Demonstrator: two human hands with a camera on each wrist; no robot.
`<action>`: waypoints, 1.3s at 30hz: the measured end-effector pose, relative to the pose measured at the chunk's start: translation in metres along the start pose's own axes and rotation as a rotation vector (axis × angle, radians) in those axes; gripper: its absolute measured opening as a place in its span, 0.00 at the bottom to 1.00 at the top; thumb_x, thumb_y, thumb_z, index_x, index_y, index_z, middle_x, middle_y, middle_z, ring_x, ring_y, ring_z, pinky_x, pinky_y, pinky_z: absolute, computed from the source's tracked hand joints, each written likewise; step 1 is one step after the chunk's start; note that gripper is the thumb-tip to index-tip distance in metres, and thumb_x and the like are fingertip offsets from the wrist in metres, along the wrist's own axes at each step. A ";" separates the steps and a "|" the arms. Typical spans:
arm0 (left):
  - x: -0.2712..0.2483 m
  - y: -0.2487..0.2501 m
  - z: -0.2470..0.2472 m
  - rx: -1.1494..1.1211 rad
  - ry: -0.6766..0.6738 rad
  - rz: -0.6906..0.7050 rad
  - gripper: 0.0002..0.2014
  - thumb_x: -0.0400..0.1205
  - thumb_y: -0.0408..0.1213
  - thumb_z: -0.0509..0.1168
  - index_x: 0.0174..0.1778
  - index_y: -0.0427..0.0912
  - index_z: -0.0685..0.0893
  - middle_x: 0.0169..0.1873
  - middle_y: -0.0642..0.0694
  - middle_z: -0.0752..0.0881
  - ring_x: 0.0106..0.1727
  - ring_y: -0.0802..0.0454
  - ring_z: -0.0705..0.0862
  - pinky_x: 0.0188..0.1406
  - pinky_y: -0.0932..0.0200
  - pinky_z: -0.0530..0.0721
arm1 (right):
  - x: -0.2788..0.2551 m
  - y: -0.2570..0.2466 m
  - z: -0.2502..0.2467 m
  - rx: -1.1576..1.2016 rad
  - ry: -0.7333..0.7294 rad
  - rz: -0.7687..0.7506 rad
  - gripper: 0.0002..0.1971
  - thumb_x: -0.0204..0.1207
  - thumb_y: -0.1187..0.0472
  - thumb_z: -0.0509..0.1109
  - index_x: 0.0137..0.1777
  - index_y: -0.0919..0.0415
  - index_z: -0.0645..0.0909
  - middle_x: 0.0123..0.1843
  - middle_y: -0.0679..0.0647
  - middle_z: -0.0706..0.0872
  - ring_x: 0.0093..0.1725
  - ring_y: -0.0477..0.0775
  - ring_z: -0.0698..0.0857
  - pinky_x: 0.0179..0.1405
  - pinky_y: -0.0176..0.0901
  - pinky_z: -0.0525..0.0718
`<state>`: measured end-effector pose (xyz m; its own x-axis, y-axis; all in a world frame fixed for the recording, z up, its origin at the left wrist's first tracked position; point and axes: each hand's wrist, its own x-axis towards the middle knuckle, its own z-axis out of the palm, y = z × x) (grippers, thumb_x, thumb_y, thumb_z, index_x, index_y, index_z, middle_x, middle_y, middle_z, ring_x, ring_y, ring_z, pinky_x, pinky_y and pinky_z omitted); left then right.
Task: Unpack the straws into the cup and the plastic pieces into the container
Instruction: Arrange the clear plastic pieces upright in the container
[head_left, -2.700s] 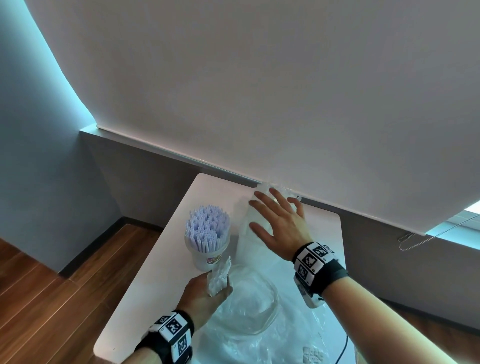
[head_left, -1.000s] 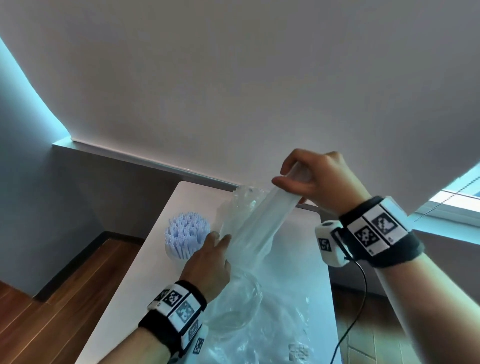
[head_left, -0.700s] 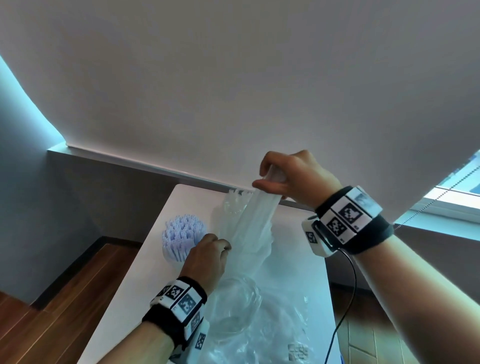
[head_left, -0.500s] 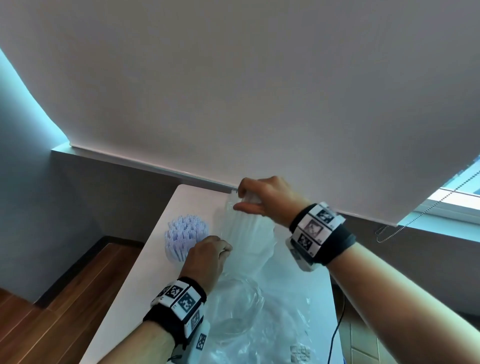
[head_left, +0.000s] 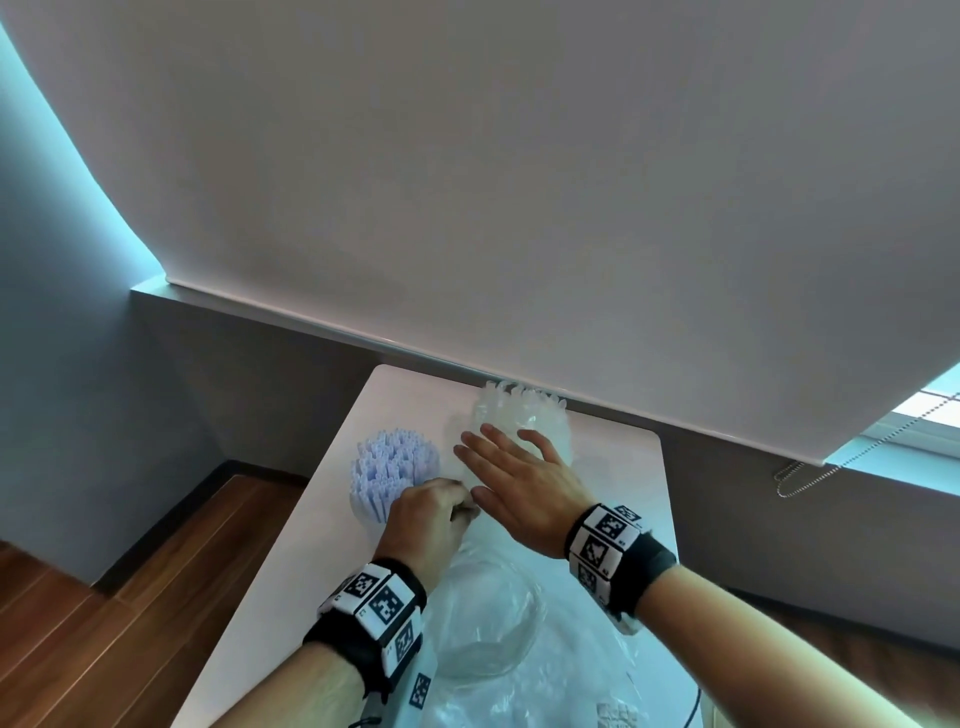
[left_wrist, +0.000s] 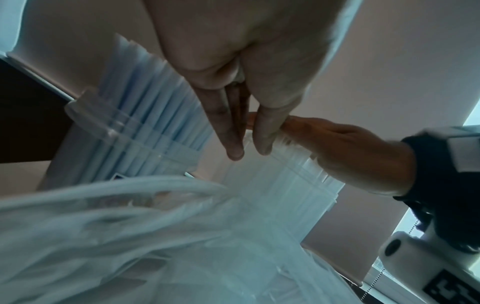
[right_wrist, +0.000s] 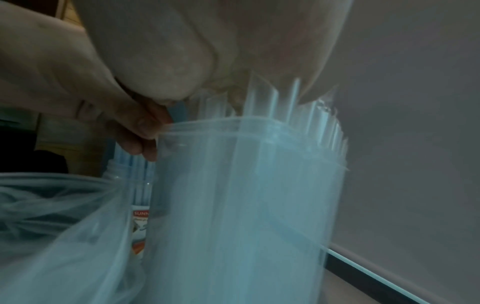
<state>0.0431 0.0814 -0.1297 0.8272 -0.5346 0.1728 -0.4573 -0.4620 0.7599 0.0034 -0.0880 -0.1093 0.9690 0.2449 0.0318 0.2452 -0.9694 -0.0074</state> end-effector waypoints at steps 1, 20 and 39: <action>0.000 -0.001 0.001 -0.017 0.001 -0.007 0.03 0.77 0.34 0.75 0.37 0.43 0.90 0.35 0.53 0.88 0.37 0.57 0.85 0.44 0.64 0.83 | 0.000 0.001 -0.001 0.005 -0.015 -0.019 0.28 0.86 0.44 0.42 0.84 0.50 0.59 0.86 0.46 0.59 0.85 0.49 0.53 0.81 0.58 0.50; 0.025 0.018 0.002 0.238 -0.015 0.199 0.30 0.81 0.58 0.51 0.79 0.51 0.68 0.81 0.53 0.60 0.82 0.54 0.56 0.79 0.53 0.57 | -0.005 0.028 -0.003 0.187 0.111 0.408 0.35 0.80 0.35 0.38 0.85 0.47 0.53 0.87 0.43 0.50 0.85 0.46 0.42 0.81 0.53 0.47; 0.096 0.027 0.009 0.537 -0.540 0.059 0.34 0.84 0.66 0.43 0.85 0.61 0.44 0.85 0.54 0.35 0.85 0.53 0.33 0.83 0.40 0.36 | -0.018 0.069 0.010 1.022 0.307 0.840 0.25 0.87 0.53 0.57 0.83 0.56 0.62 0.82 0.52 0.67 0.81 0.50 0.65 0.74 0.40 0.63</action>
<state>0.1071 0.0108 -0.0984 0.5850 -0.7774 -0.2313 -0.7062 -0.6284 0.3261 0.0034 -0.1590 -0.1203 0.8231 -0.5527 -0.1304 -0.3691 -0.3462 -0.8625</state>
